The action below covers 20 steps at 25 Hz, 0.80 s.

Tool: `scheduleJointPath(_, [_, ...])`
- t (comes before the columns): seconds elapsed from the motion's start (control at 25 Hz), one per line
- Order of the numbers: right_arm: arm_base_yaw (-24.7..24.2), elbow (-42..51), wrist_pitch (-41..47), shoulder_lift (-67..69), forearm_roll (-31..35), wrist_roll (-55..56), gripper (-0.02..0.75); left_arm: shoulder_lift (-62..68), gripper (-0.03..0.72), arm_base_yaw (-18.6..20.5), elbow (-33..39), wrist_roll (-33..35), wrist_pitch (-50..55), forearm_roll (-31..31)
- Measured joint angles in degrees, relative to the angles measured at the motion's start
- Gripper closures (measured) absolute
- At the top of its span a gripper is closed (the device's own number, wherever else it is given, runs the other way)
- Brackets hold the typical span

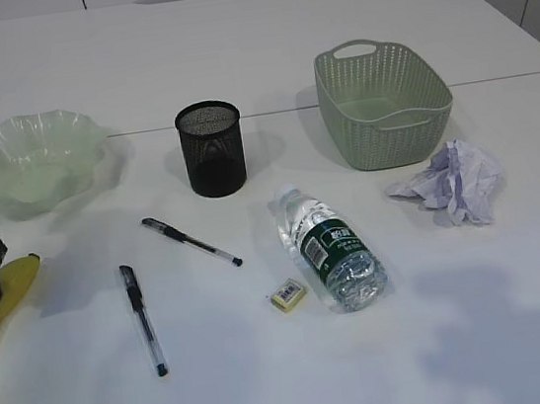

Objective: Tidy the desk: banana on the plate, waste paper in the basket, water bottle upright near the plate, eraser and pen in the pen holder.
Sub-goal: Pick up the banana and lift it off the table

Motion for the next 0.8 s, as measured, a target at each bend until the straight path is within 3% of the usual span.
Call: scheduleJointPath(0.8, [0.0,0.0,-0.3,0.0,0.2,0.0,0.216,6.0,0.182,0.0,0.0,0.9,-5.0,-0.1])
